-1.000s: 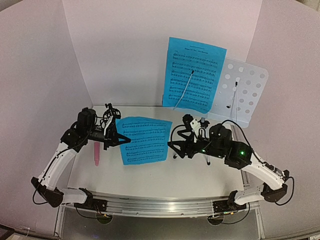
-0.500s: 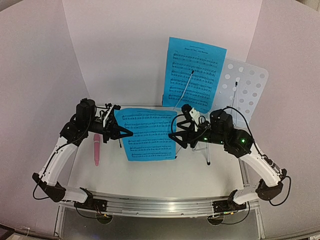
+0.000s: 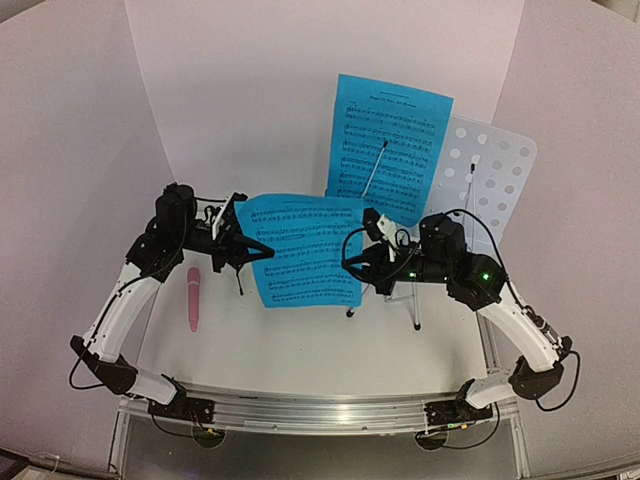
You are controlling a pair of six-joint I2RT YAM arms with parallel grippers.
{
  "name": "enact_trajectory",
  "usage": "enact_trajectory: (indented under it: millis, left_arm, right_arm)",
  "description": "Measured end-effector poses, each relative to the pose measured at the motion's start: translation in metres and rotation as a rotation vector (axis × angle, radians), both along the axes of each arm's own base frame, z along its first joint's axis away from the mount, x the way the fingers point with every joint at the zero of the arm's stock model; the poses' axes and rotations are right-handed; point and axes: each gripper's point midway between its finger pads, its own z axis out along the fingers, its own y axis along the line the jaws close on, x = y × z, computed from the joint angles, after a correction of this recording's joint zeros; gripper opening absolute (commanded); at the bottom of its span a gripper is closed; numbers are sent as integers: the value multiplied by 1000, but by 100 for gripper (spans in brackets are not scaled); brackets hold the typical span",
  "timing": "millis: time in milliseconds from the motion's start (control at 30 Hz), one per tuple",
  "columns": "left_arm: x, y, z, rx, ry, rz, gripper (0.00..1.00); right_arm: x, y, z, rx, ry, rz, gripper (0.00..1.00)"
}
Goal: Set up the instrument practice props
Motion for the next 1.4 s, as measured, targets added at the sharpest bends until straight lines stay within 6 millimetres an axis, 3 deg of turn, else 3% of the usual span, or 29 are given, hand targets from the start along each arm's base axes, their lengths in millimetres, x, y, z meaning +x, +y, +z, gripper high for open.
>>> enact_trajectory:
  millis: [33,167,233,333,567,700,900,1200,1400]
  left_arm:
    - [1,-1,2,-3,-5,0,5]
    - [6,-7,9,-11,-23,8,49]
    - [8,-9,11,-12,-28,13,56]
    - [11,-14,13,-18,-35,18,57]
    - [24,-33,29,-62,-56,14,50]
    - [19,-52,33,-78,-71,-20,41]
    - [19,-66,46,-112,-107,-49,41]
    - [7,-76,62,-138,-120,-91,1]
    - [2,-85,64,-137,-102,-90,0]
  right_arm:
    - [0,0,0,-3,-4,2,0]
    - [-2,-3,4,-1,-2,-3,0]
    - [-2,-6,12,6,-13,-10,0]
    - [-3,-15,32,30,-48,-38,0]
    - [-13,-45,98,123,-160,-105,0]
    - [-20,-58,120,147,-189,-118,0]
    - [-20,-63,115,113,-174,-133,0]
    - [-18,-66,102,61,-138,-150,0]
    - [-16,-70,104,61,-140,-174,2]
